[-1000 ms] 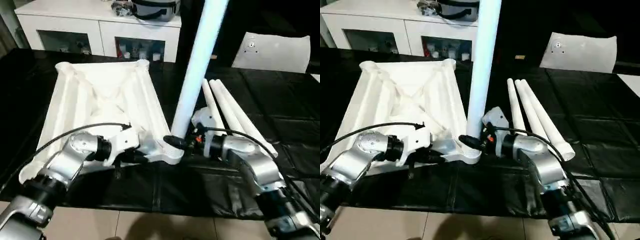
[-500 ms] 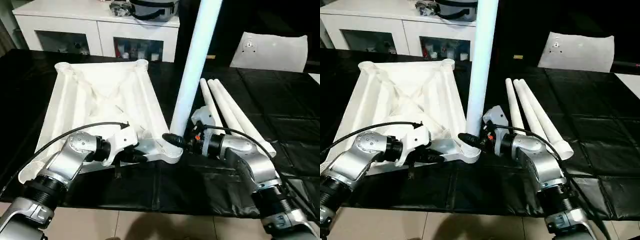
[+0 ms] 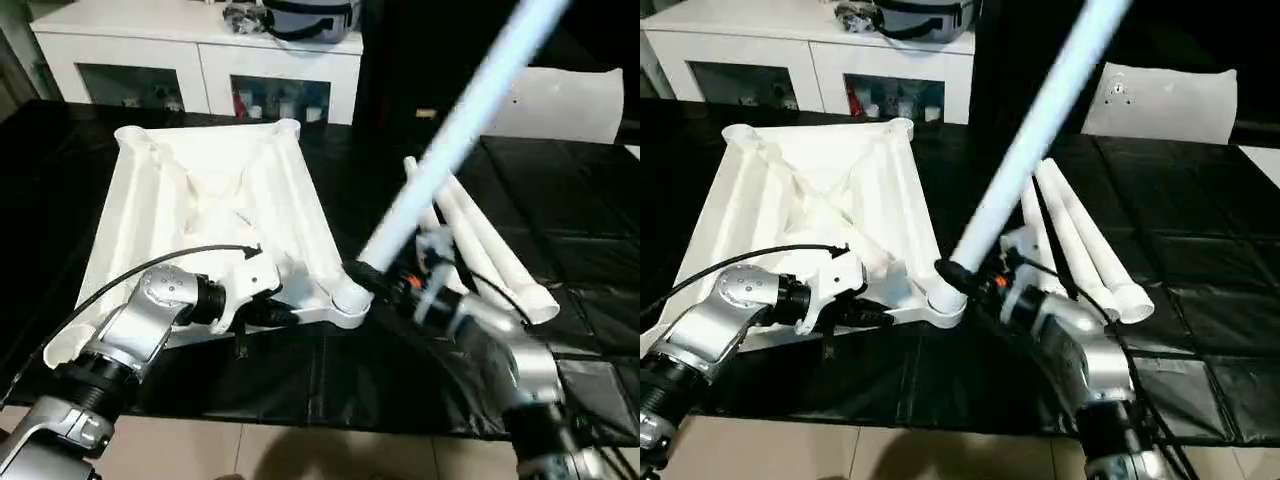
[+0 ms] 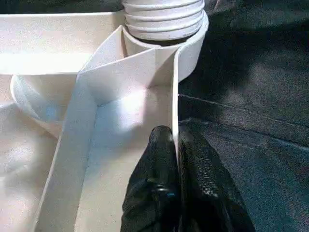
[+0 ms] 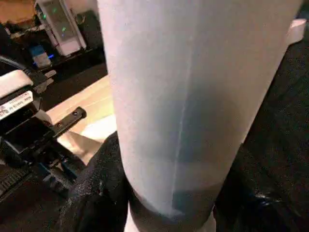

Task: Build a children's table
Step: Insert table leg to table base

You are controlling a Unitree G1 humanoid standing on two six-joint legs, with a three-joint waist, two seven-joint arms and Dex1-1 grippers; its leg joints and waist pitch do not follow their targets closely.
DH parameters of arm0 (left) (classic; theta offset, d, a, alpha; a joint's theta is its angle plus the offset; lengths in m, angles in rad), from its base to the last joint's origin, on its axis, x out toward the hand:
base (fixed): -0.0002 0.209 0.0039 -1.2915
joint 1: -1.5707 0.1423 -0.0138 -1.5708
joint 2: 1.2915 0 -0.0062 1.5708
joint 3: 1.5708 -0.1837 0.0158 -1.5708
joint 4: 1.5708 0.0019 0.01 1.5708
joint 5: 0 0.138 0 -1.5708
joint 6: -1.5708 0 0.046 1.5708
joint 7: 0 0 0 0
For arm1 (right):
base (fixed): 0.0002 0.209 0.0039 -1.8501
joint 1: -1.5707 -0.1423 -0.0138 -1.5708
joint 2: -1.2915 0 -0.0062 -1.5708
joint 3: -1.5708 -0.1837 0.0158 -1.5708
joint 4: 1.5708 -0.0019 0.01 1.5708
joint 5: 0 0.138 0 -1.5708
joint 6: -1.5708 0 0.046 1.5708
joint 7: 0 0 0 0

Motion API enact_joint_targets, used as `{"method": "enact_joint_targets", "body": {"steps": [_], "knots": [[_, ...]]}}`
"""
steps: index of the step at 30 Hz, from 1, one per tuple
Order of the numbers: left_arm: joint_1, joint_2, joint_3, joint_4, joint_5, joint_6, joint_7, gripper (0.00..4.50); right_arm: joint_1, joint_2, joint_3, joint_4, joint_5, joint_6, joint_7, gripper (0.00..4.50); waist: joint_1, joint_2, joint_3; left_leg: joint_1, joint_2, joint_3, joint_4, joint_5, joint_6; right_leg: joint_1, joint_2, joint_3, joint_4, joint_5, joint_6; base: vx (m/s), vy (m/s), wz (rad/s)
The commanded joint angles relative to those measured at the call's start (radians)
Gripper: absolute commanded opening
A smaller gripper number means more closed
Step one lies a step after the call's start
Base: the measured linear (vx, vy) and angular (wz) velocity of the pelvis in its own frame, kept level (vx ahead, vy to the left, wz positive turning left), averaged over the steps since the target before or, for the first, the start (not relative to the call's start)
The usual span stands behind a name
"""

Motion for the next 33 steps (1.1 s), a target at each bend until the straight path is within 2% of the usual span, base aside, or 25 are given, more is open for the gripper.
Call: {"method": "enact_joint_targets", "body": {"steps": [1,5,6,8,9,10,12,13,15,16,19,20,21,22,23,25,27,28,29,30,32,33], "knots": [[-0.034,0.001,0.035,-0.008,0.010,-0.020,0.040,0.00,0.071,-0.023,0.023,0.056,-0.075,-0.001,-0.039,1.90,0.002,0.024,-0.050,0.005,0.022,-0.004,-0.082,-0.256,0.011,0.041,-0.089,0.050,-0.101,-0.435,-0.116,0.000,0.000,0.00],[-0.039,0.002,0.036,0.009,0.020,-0.030,0.047,0.00,0.119,-0.050,0.080,0.031,-0.166,-0.081,-0.050,1.90,0.007,0.023,-0.047,0.000,0.023,-0.005,-0.087,-0.257,0.011,0.043,-0.087,0.049,-0.099,-0.416,-0.115,0.000,0.000,0.00],[-0.039,0.002,0.036,0.009,0.020,-0.031,0.047,0.00,0.120,-0.052,0.084,0.030,-0.172,-0.085,-0.050,1.90,0.006,0.023,-0.044,0.004,0.021,-0.004,-0.086,-0.276,0.012,0.039,-0.087,0.048,-0.104,-0.454,-0.106,0.000,0.000,0.00],[-0.037,0.005,0.034,0.010,0.027,-0.036,0.048,0.00,0.119,-0.083,0.141,0.024,-0.234,-0.117,-0.042,1.90,0.004,0.022,-0.041,0.008,0.018,-0.005,-0.084,-0.302,0.013,0.035,-0.088,0.045,-0.115,-0.532,-0.082,0.000,0.000,0.00],[-0.035,0.007,0.033,0.009,0.030,-0.038,0.048,0.00,0.113,-0.092,0.161,0.024,-0.252,-0.122,-0.035,1.90,0.002,0.012,-0.042,0.007,0.018,-0.005,-0.083,-0.302,0.013,0.035,-0.088,0.045,-0.115,-0.550,-0.074,0.000,0.000,0.00],[-0.033,0.008,0.031,0.008,0.035,-0.042,0.048,0.00,0.104,-0.102,0.183,0.024,-0.268,-0.128,-0.026,1.90,0.002,0.017,-0.041,0.007,0.017,-0.005,-0.083,-0.301,0.014,0.032,-0.088,0.046,-0.118,-0.575,-0.063,0.000,0.000,0.00],[-0.027,0.007,0.030,0.000,0.040,-0.044,0.045,0.00,0.081,-0.100,0.192,0.031,-0.266,-0.123,-0.014,1.90,-0.002,0.001,-0.041,0.008,0.017,-0.004,-0.082,-0.300,0.023,0.029,-0.089,0.045,-0.123,-0.605,-0.049,0.000,0.000,0.00],[-0.022,0.008,0.027,-0.007,0.044,-0.052,0.038,0.00,0.056,-0.098,0.197,0.049,-0.264,-0.122,0.002,1.90,-0.001,0.005,-0.041,0.007,0.017,-0.006,-0.082,-0.300,0.023,0.028,-0.091,0.045,-0.122,-0.614,-0.045,0.000,0.000,0.00],[-0.020,0.012,0.022,-0.008,0.048,-0.063,0.029,0.00,0.034,-0.097,0.205,0.067,-0.269,-0.125,0.017,1.90,-0.006,0.003,-0.041,0.005,0.019,-0.009,-0.084,-0.314,0.023,0.027,-0.091,0.043,-0.122,-0.613,-0.046,0.000,0.000,0.00],[-0.018,0.014,0.019,-0.009,0.046,-0.070,0.020,0.00,0.013,-0.097,0.211,0.084,-0.270,-0.123,0.032,1.90,-0.012,-0.013,-0.042,0.004,0.019,-0.007,-0.083,-0.319,0.025,0.027,-0.089,0.041,-0.124,-0.615,-0.043,0.000,0.000,0.00],[-0.017,0.016,0.015,-0.014,0.043,-0.080,0.005,0.00,-0.024,-0.101,0.228,0.116,-0.275,-0.130,0.058,1.90,-0.019,-0.006,-0.039,0.007,0.018,-0.009,-0.081,-0.331,0.025,0.022,-0.092,0.040,-0.127,-0.642,-0.041,0.000,0.000,0.00],[-0.019,0.018,0.009,-0.021,0.040,-0.089,-0.013,0.00,-0.048,-0.104,0.238,0.134,-0.269,-0.126,0.091,1.90,-0.023,-0.025,-0.041,0.005,0.020,-0.008,-0.082,-0.329,0.027,0.024,-0.091,0.039,-0.128,-0.640,-0.036,0.000,0.000,0.00],[-0.023,0.018,0.004,-0.025,0.038,-0.096,-0.028,0.00,-0.063,-0.106,0.245,0.147,-0.266,-0.124,0.116,1.90,-0.024,-0.032,-0.040,0.004,0.019,-0.010,-0.082,-0.329,0.031,0.024,-0.092,0.038,-0.125,-0.649,-0.035,0.000,0.000,0.00],[-0.027,0.018,0.000,-0.029,0.036,-0.102,-0.043,0.00,-0.075,-0.108,0.250,0.157,-0.262,-0.121,0.139,1.90,-0.020,-0.023,-0.042,0.007,0.020,-0.010,-0.081,-0.320,0.029,0.022,-0.096,0.041,-0.124,-0.644,-0.038,0.000,0.000,0.00],[-0.029,0.019,-0.002,-0.029,0.036,-0.104,-0.048,0.00,-0.078,-0.109,0.251,0.162,-0.262,-0.122,0.147,1.90,-0.022,-0.020,-0.042,0.006,0.024,-0.010,-0.084,-0.318,0.026,0.023,-0.094,0.043,-0.123,-0.616,-0.046,0.000,0.000,0.00],[-0.045,0.026,-0.017,-0.026,0.042,-0.119,-0.080,0.00,-0.099,-0.115,0.261,0.185,-0.258,-0.124,0.200,1.90,-0.022,-0.028,-0.038,0.005,0.027,-0.011,-0.089,-0.328,0.027,0.023,-0.092,0.045,-0.118,-0.578,-0.060,0.000,0.000,0.00],[-0.065,0.034,-0.033,-0.012,0.053,-0.139,-0.108,0.00,-0.109,-0.122,0.273,0.194,-0.252,-0.124,0.249,1.90,-0.023,-0.030,-0.039,0.004,0.029,-0.011,-0.091,-0.327,0.027,0.026,-0.092,0.047,-0.113,-0.541,-0.071,0.000,0.000,0.00],[-0.075,0.038,-0.041,-0.004,0.058,-0.147,-0.120,0.00,-0.110,-0.127,0.281,0.191,-0.246,-0.121,0.277,1.90,-0.021,-0.027,-0.036,0.003,0.030,-0.009,-0.092,-0.306,0.029,0.024,-0.091,0.052,-0.107,-0.488,-0.088,0.000,0.000,0.00],[-0.081,0.040,-0.045,0.000,0.061,-0.151,-0.132,0.00,-0.108,-0.131,0.288,0.186,-0.240,-0.118,0.301,1.90,-0.020,-0.028,-0.034,0.000,0.030,-0.008,-0.094,-0.291,0.033,0.029,-0.090,0.052,-0.103,-0.450,-0.101,0.000,0.000,0.00],[-0.084,0.040,-0.046,0.005,0.063,-0.154,-0.134,0.00,-0.108,-0.132,0.290,0.186,-0.239,-0.118,0.309,1.90,-0.019,-0.031,-0.037,0.000,0.029,-0.005,-0.092,-0.283,0.036,0.031,-0.089,0.053,-0.102,-0.437,-0.105,0.000,0.000,0.00],[-0.099,0.038,-0.051,0.024,0.072,-0.164,-0.143,0.00,-0.105,-0.138,0.301,0.183,-0.234,-0.118,0.340,1.90,-0.016,-0.029,-0.038,0.000,0.031,-0.004,-0.092,-0.251,0.038,0.033,-0.089,0.054,-0.097,-0.381,-0.125,0.000,0.000,0.00],[-0.113,0.037,-0.056,0.044,0.081,-0.172,-0.148,0.00,-0.098,-0.142,0.308,0.177,-0.232,-0.121,0.355,1.90,-0.014,-0.027,-0.038,-0.001,0.030,-0.002,-0.092,-0.226,0.036,0.038,-0.087,0.055,-0.089,-0.313,-0.144,0.000,0.000,0.00]]}}
